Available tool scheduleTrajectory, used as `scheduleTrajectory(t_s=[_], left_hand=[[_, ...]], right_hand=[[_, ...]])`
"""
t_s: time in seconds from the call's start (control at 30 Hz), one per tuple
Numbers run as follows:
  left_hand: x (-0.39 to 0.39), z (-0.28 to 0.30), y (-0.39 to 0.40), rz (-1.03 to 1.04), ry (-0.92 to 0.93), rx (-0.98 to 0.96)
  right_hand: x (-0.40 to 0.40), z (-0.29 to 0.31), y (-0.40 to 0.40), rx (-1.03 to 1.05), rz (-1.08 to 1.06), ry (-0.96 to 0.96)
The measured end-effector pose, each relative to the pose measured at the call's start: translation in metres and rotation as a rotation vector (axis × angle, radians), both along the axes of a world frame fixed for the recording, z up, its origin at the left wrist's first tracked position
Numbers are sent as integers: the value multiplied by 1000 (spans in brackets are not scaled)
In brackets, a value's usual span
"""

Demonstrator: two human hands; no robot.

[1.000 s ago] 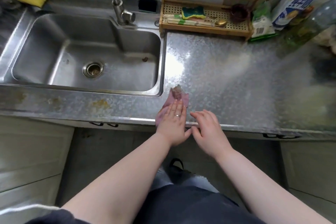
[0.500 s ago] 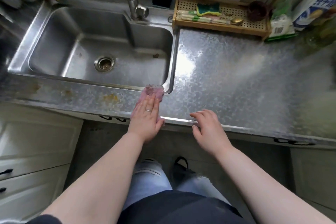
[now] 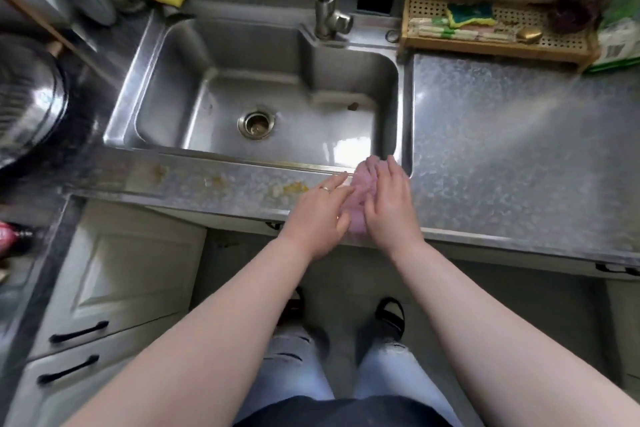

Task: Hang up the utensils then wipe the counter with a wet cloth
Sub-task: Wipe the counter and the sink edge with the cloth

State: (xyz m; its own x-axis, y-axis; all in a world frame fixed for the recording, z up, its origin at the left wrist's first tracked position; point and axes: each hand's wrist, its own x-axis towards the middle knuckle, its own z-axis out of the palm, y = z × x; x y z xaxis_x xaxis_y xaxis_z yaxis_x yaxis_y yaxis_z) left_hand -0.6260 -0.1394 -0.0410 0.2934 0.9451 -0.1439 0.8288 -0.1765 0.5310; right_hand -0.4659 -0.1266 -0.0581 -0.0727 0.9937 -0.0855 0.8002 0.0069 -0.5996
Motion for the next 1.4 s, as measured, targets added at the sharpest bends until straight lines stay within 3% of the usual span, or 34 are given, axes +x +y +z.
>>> scheduleTrajectory(t_s=[0.27, 0.47, 0.67, 0.77, 0.9, 1.13, 1.27, 1.4], left_hand=[[-158, -6, -36, 374, 219, -33], [-206, -7, 17, 95, 534, -215], [-204, -6, 61, -109, 709, -262], [-201, -4, 66, -178, 709, -311], [-200, -2, 68, -200, 688, -328], [-207, -5, 68, -187, 631, -309], [-207, -8, 67, -192, 616, -301], [-205, -8, 67, -168, 608, -325]], right_hand=[[-61, -49, 43, -235, -145, -450], [-125, -45, 19, -164, -140, -412], [-214, -42, 31, -144, 259, -315], [-197, -41, 30, -92, 404, -293], [-152, -55, 16, 26, 415, -442], [-52, -53, 1, -135, -32, -515], [-86, -57, 0, -141, -183, -485], [-179, -63, 8, -142, 72, -487]])
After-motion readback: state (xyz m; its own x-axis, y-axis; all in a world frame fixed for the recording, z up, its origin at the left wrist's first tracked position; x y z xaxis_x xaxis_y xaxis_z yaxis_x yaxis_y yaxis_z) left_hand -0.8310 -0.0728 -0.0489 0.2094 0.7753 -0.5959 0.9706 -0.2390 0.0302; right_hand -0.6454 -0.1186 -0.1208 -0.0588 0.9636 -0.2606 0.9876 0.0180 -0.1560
